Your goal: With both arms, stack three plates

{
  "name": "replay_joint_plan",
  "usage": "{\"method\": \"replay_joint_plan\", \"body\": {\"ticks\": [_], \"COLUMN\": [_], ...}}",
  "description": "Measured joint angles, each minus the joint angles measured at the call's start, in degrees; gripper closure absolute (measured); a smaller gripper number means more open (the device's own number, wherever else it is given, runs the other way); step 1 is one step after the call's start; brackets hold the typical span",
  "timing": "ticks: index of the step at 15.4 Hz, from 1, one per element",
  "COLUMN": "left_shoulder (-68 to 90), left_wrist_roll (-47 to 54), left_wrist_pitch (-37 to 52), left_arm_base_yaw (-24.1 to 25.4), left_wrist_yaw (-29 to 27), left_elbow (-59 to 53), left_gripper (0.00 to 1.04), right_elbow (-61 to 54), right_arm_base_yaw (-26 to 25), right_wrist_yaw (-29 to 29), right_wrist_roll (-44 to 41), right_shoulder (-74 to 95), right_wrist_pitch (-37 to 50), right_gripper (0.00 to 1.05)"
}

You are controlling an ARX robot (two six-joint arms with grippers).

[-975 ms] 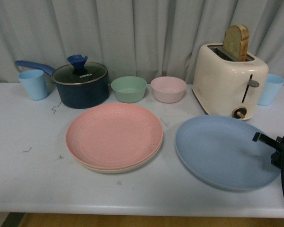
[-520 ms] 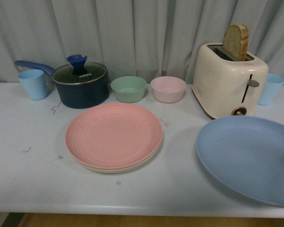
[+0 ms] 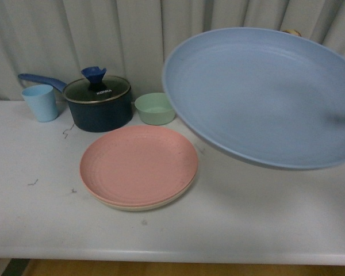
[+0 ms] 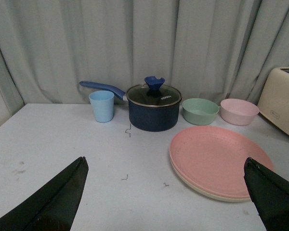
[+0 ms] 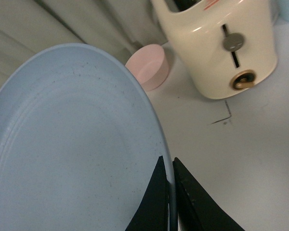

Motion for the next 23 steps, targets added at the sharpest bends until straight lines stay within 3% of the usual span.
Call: {"method": "replay_joint_plan", "body": {"ticks": [3, 6, 9, 12, 16, 20, 23], "left_shoulder": [0.00, 0.00, 0.00, 0.00, 0.00, 0.00, 0.00], "left_wrist_roll": [-0.02, 0.00, 0.00, 0.00, 0.00, 0.00, -0.02], "left_wrist_pitch": [0.00, 0.00, 0.02, 0.00, 0.00, 0.00, 0.02], "left_arm_base_yaw": [0.00, 0.00, 0.00, 0.00, 0.00, 0.00, 0.00], "left_wrist_yaw": [0.00, 0.00, 0.00, 0.00, 0.00, 0.00, -0.02], "left_elbow": [0.00, 0.00, 0.00, 0.00, 0.00, 0.00, 0.00], "left_gripper": [0.07, 0.07, 0.07, 0.07, 0.07, 0.07, 0.07], "right_elbow": [11.43, 25.27, 35.85, 39.17, 39.17, 38.58, 39.76], "right_arm_base_yaw": [12.07, 19.67, 22.18, 23.26, 25.92, 25.38, 24.50], "right_wrist_yaw": [11.58, 22.47, 29.57, 34.27, 32.68, 30.88, 27.39], "right_wrist_roll": [1.22, 1.70, 2.62, 2.73, 2.97, 4.68, 11.82], "right_shoulder": [9.51, 18.67, 27.80, 32.57, 34.49, 37.13, 44.85], "right_wrist_pitch": [-5.92, -12.70, -20.68, -22.27, -21.62, -20.70, -19.34], "right_gripper": [1.02, 1.02, 1.02, 1.02, 1.02, 1.02, 1.02]}}
